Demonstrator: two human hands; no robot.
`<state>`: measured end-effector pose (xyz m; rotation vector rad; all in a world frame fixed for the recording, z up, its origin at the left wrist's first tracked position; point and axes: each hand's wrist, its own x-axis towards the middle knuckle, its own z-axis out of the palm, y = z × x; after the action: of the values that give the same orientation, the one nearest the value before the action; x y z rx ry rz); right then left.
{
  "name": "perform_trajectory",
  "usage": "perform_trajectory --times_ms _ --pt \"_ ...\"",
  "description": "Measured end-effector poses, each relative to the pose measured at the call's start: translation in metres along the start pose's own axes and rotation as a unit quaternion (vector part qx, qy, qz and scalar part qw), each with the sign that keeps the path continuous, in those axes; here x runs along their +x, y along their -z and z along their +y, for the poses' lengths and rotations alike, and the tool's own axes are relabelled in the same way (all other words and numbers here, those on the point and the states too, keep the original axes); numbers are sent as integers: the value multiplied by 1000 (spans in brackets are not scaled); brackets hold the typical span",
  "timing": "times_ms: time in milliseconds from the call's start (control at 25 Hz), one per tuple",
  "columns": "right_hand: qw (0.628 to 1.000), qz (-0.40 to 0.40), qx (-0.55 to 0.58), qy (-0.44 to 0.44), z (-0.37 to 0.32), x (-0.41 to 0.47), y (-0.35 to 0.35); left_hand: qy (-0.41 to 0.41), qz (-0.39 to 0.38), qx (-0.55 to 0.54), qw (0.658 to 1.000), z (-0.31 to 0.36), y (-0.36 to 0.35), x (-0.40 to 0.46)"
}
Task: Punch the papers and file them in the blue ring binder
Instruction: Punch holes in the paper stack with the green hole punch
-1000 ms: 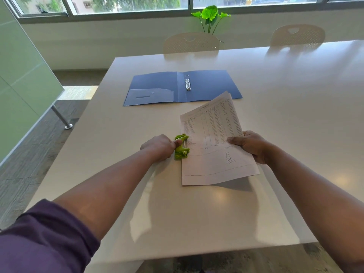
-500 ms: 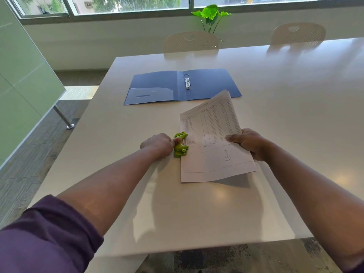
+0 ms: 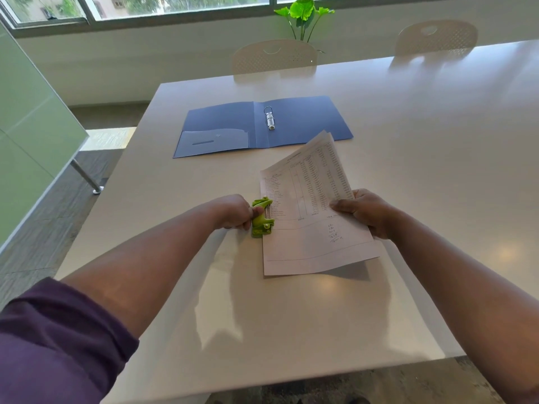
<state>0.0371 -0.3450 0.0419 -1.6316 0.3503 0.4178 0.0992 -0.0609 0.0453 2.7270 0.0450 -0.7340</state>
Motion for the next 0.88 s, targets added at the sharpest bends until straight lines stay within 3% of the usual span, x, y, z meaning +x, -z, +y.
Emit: perform_trajectory --times_ms 360,520,880 --pt "1000 1 0 8 4 5 3 -26 34 -5 999 -6 -4 -3" --pt "1000 -9 2 2 1 1 3 -30 40 48 998 -7 -2 -7" --pt "1000 -4 0 2 -2 -2 1 -12 83 -31 996 5 1 -13"
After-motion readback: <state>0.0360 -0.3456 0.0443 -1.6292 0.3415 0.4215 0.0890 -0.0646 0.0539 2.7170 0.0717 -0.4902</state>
